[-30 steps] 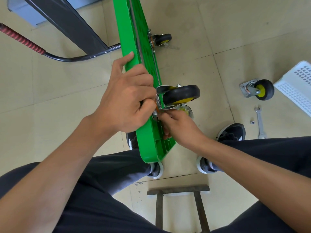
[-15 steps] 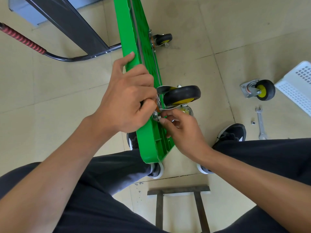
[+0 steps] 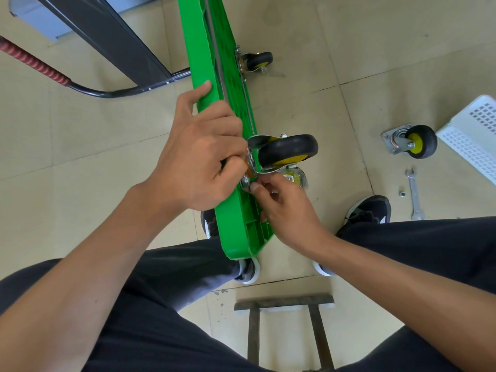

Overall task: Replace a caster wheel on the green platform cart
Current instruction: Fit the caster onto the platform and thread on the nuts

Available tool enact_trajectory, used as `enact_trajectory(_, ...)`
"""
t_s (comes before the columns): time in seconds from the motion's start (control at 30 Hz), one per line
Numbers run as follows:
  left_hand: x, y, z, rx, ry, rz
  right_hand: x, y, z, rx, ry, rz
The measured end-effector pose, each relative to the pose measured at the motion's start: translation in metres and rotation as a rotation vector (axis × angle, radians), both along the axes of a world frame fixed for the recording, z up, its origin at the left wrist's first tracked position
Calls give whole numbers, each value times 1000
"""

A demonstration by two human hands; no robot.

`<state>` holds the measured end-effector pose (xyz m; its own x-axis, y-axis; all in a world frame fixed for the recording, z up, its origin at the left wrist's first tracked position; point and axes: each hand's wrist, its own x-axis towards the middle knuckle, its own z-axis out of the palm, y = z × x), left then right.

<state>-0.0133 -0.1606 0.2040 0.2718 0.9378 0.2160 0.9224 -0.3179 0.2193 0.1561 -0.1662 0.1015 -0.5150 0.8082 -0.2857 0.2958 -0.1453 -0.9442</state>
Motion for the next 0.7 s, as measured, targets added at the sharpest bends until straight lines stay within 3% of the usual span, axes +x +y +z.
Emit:
enact_trajectory(0.23,-1,-1,-1,-8,18,12,-11,11,11,-171,-90,-3)
enact_trajectory(0.37,-1,-1,0,-3,17,11,-8,13,12,-268,-49,18)
enact_trajectory(0.53,-2,-1,-2,-2,19,9,5,4,0,101,-138,-18)
enact_trajectory(0.7,-2,0,-2,-3,16,8,12,1,-4,364,-72,56)
